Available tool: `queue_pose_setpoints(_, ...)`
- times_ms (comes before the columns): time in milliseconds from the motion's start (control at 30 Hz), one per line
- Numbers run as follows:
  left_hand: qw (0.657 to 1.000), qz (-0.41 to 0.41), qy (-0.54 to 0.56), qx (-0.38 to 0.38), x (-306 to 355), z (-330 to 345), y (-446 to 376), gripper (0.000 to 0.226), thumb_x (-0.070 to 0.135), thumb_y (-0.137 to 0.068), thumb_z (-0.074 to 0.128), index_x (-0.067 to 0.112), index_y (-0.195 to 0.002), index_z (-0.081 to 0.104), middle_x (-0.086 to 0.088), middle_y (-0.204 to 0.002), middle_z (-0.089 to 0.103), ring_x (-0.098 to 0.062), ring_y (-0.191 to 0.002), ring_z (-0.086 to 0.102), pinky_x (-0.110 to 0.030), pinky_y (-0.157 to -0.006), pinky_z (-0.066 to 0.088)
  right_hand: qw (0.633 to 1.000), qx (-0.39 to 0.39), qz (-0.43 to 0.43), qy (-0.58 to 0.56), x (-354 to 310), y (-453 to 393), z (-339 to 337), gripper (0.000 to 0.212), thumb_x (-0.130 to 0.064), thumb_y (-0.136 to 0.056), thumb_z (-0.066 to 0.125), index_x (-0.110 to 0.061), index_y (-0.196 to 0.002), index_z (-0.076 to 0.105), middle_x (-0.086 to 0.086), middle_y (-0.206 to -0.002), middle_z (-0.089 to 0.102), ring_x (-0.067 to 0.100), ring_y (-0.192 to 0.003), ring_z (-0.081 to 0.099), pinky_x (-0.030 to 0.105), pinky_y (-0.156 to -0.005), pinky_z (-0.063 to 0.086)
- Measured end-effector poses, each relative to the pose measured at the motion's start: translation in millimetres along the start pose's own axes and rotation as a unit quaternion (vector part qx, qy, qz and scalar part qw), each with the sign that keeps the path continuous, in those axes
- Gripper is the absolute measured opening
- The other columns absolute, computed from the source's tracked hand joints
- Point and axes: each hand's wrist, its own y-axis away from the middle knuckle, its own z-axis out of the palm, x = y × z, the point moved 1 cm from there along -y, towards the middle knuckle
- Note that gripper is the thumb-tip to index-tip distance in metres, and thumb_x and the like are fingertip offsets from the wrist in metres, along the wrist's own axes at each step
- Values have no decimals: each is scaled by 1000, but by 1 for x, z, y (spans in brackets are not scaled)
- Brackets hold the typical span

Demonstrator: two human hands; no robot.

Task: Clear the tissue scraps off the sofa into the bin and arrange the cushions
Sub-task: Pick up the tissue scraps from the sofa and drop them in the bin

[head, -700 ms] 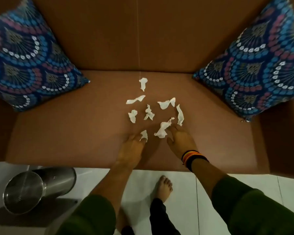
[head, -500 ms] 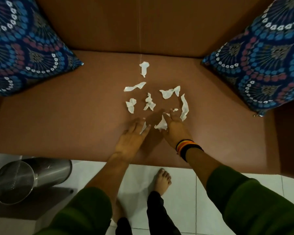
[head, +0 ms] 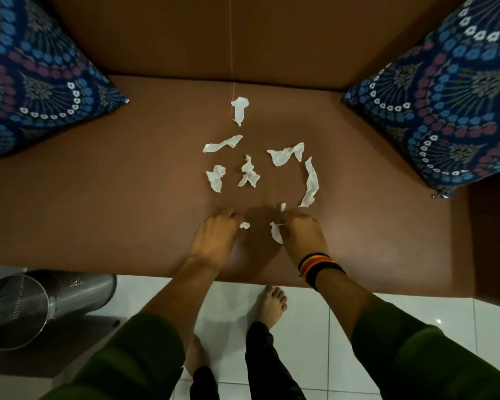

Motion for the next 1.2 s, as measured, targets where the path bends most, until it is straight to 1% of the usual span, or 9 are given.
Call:
queue_pose_setpoints(100,998,-26,33,38,5,-23,-12,28,9,-99,61,9,-125,70,-9,-136,61,-31,-107,70,-41,-90,61,994,71,48,-68,4,-7,-35,30,-11,-93,57,-13,-122,62,12,-105,72,33,-92,69,38,-80,58)
queue_pose_setpoints(200,993,-29,84,72,13,-43,-38,31,-1,-93,63,4,-123,70,-12,-142,56,-36,-113,66,-47,-88,59,979,75,115,-150,12,-32,-60,59,-8,-90,60,-19,-145,41,7,-96,70,24,-87,67,26,-73,48)
queue_pose_setpoints(333,990,-48,115,68,25,-44,-72,43,2,-93,65,2,-135,62,-14,-150,51,-39,-115,65,-48,-90,59,960,23,192,-202,21,-65,-66,87,-2,-90,59,-24,-157,9,14,-121,64,27,-104,64,31,-84,51)
queue_pose_setpoints(433,987,-65,118,83,28,-30,-89,49,1,-92,67,3,-140,59,-14,-157,46,-40,-120,65,-46,-95,58,965,4,202,-169,32,-75,-57,73,-2,-91,58,-26,-153,28,11,-128,61,27,-106,62,33,-92,50)
queue_pose_setpoints(500,991,-58,89,85,28,-19,-94,36,0,-92,67,4,-128,70,-12,-154,52,-36,-125,64,-42,-94,58,976,27,171,-130,39,-76,-48,52,-4,-91,57,-20,-139,51,7,-107,67,25,-93,65,27,-80,52)
queue_pose_setpoints(633,991,-37,77,99,29,-9,-92,30,-15,-84,63,4,-101,77,-13,-121,69,-36,-105,70,-45,-77,60,980,48,143,-130,47,-63,-38,21,-5,-89,58,-11,-100,74,2,-82,69,22,-74,66,24,-66,48)
queue_pose_setpoints(800,986,-41,130,95,30,-11,-77,35,-21,-80,57,5,-95,76,-11,-100,73,-33,-91,70,-44,-74,60,973,44,142,-175,45,-36,-38,18,-9,-87,64,-16,-98,77,-1,-83,71,16,-76,63,21,-71,46)
queue_pose_setpoints(933,977,-62,179,102,25,-21,-42,29,-14,-88,62,8,-101,75,-10,-104,74,-30,-90,73,-42,-77,64,975,75,143,-154,25,-22,-43,6,-12,-86,71,-9,-85,75,4,-88,63,20,-75,59,26,-69,48)
queue_pose_setpoints(1200,965,-135,184,133,-48,-43,60,31,4,-94,71,15,-123,74,-7,-119,77,-24,-100,76,-32,-92,61,983,15,68,-171,-82,-1,-31,29,-7,-87,68,-15,-61,58,1,-65,57,7,-53,48,13,-51,34)
